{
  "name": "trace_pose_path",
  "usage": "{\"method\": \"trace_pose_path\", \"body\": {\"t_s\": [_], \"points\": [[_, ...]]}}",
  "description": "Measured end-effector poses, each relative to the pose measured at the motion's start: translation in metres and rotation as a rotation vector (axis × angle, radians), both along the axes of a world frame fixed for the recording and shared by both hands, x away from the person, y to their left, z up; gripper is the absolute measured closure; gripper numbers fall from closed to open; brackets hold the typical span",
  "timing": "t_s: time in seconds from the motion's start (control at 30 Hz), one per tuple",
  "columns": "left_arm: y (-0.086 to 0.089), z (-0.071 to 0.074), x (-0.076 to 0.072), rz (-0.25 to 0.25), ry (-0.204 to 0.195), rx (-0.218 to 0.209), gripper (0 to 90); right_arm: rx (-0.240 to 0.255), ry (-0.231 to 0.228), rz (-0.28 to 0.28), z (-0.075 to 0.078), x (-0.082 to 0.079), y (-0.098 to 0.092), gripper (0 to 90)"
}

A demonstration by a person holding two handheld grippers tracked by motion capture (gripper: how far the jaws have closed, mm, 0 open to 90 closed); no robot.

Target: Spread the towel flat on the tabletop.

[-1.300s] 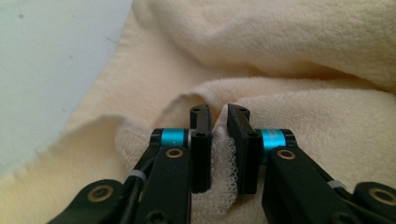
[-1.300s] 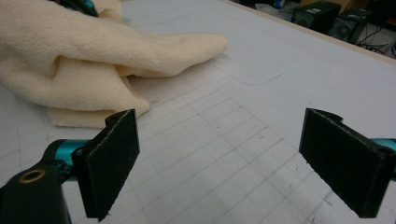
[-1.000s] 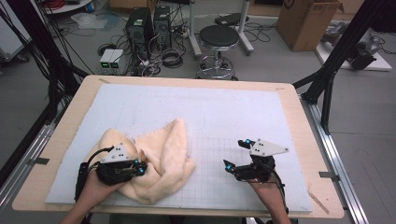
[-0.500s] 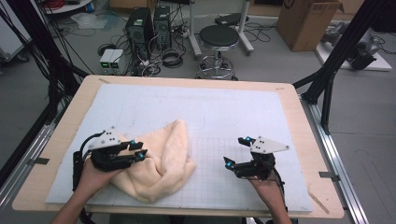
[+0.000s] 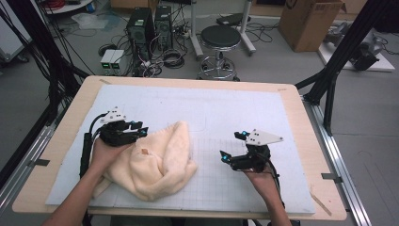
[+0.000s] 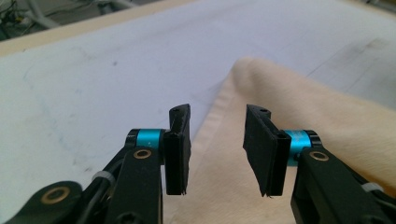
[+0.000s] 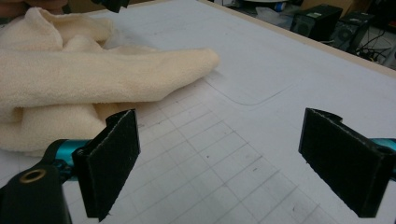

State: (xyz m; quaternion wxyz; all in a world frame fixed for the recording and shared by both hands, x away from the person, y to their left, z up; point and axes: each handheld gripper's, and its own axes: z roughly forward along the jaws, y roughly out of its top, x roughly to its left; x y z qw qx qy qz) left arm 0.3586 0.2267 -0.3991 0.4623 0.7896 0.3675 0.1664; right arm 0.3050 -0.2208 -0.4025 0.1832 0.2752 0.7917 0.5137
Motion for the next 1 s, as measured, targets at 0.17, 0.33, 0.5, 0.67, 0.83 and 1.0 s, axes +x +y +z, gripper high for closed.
{"method": "trace_pose_path", "body": {"t_s": [0.17,0.33,0.5,0.67,0.83,1.0], "points": [[0.002,-0.017,-0.002,-0.003,0.078,0.084,60.7,0.014,-0.005,-0.009,0.002,-0.001,-0.004,11.8],[-0.001,-0.02,-0.009,-0.021,0.061,0.11,61.4,0.015,-0.005,-0.01,0.002,-0.002,-0.004,11.8],[-0.003,-0.013,-0.014,-0.045,0.025,0.076,59.8,0.012,-0.002,0.0,0.0,-0.001,0.001,12.2],[-0.001,-0.007,-0.019,-0.053,0.008,0.042,58.0,-0.002,0.009,0.028,0.001,0.005,0.014,15.2],[0.0,-0.004,-0.022,-0.054,-0.005,0.03,56.9,0.0,0.022,0.067,0.006,0.014,0.036,19.6],[0.001,-0.003,-0.023,-0.051,-0.018,0.021,55.5,-0.016,0.033,0.113,0.006,0.028,0.062,23.4]]}}
